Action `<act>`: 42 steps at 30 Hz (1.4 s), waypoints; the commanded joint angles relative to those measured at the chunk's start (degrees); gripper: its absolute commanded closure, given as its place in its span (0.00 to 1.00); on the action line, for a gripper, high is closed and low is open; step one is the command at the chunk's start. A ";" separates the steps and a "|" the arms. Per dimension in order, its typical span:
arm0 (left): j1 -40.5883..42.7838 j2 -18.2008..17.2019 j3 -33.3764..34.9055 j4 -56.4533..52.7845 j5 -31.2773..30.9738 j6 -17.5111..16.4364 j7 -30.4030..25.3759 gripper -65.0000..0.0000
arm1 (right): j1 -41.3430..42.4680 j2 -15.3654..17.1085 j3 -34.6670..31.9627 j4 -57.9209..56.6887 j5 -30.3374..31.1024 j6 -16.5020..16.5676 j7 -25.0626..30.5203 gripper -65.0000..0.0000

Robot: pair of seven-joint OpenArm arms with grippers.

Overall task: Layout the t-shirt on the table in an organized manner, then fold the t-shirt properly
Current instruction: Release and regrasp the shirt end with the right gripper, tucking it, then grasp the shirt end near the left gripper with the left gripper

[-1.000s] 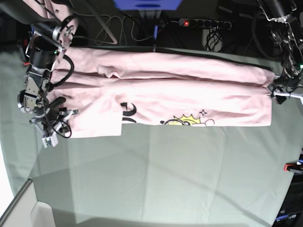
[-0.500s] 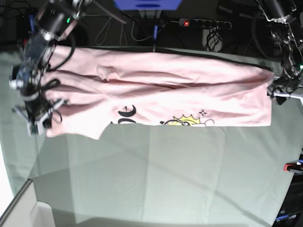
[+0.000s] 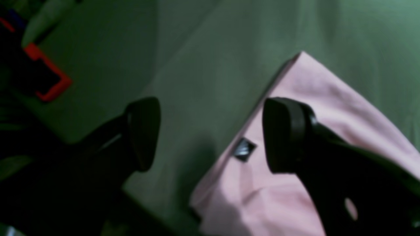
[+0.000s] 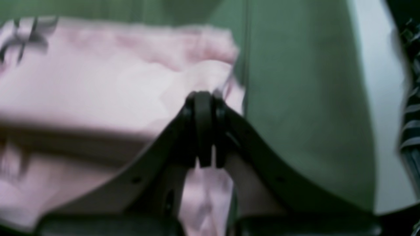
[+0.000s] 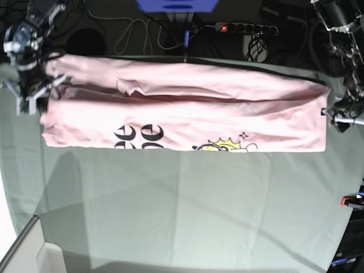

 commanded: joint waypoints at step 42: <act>-1.51 -1.37 10.79 -9.89 0.40 -6.58 -1.37 0.19 | -1.11 4.15 -1.20 -13.32 1.28 0.01 1.54 0.51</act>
